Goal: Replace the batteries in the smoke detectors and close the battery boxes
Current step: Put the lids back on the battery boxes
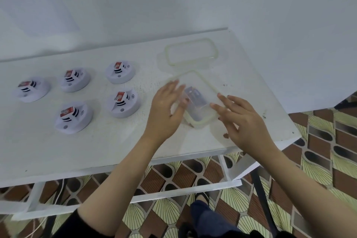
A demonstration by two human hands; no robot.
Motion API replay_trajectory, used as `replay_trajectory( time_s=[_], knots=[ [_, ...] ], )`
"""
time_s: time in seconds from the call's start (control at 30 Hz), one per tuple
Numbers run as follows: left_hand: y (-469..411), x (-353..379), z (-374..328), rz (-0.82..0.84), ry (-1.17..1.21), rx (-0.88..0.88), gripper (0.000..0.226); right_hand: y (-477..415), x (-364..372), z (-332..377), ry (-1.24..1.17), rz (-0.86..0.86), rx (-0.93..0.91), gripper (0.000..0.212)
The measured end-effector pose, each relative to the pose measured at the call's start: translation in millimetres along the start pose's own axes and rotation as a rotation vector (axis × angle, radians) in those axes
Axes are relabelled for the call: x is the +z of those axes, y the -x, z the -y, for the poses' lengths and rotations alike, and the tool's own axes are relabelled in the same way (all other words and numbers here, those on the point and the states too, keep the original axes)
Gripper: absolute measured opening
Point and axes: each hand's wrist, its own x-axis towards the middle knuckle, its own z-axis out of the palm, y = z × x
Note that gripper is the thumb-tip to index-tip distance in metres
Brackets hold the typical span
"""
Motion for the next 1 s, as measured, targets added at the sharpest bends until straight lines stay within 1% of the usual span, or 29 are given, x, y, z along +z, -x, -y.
replay_trajectory(
  time_s=[0.03,0.1,0.13,0.17,0.23,0.27,0.3,0.37,0.43,0.5,0.57,0.63,0.7,0.8,0.93,1.0],
  knots=[
    [-1.2,0.0,1.5,-0.014,0.021,-0.106,0.044,3.7,1.4,1.2,-0.064,0.015,0.063,0.047],
    [-3.2,-1.8,4.0,0.023,0.132,-0.319,0.052,12.5,2.9,11.0,-0.255,0.007,0.249,0.05],
    [-3.7,-2.8,7.2,0.038,0.204,-0.371,0.055,15.7,3.0,18.7,-0.373,0.001,0.349,0.052],
    [-3.2,-3.7,10.6,0.036,0.255,-0.376,0.056,17.5,2.9,26.3,-0.475,0.001,0.429,0.059],
    [-0.6,-6.1,13.4,0.017,0.313,-0.364,0.055,15.7,1.3,37.0,-0.592,-0.014,0.534,0.075],
    [1.0,-6.9,14.0,0.007,0.331,-0.365,0.054,13.8,1.1,37.7,-0.624,-0.036,0.559,0.076],
    [3.6,-6.9,15.4,0.004,0.334,-0.363,0.053,11.3,0.8,36.3,-0.642,-0.06,0.573,0.072],
    [8.2,-6.5,16.3,0.005,0.32,-0.341,0.051,5.2,0.2,29.8,-0.67,-0.081,0.593,0.057],
    [10.0,-5.7,16.1,0.017,0.309,-0.342,0.05,-0.7,-0.3,20.8,-0.709,-0.044,0.603,0.046],
    [10.5,-4.9,15.6,0.03,0.325,-0.351,0.047,-7.9,-1.0,12.3,-0.727,-0.004,0.609,0.042],
    [11.8,-1.8,13.7,0.005,0.338,-0.334,0.045,-15.3,-2.6,5.0,-0.762,-0.001,0.636,0.039],
    [13.1,2.8,9.0,-0.05,0.302,-0.339,0.043,-23.2,-3.6,-1.7,-0.805,-0.001,0.655,0.037],
    [12.9,8.0,2.6,-0.086,0.232,-0.348,0.043,-30.9,-2.0,-9.2,-0.806,0.048,0.644,0.031],
    [10.1,16.1,-7.6,-0.095,0.187,-0.355,0.043,-46.8,-0.6,-21.7,-0.797,0.14,0.609,0.038],
    [14.6,24.3,-15.2,-0.157,0.22,-0.344,0.035,-67.6,-3.5,-33.8,-0.869,0.177,0.614,0.038],
    [19.1,25.2,-18.3,-0.152,0.242,-0.33,0.035,-73.2,-2.4,-36.4,-0.865,0.189,0.611,0.04]
  ],
)
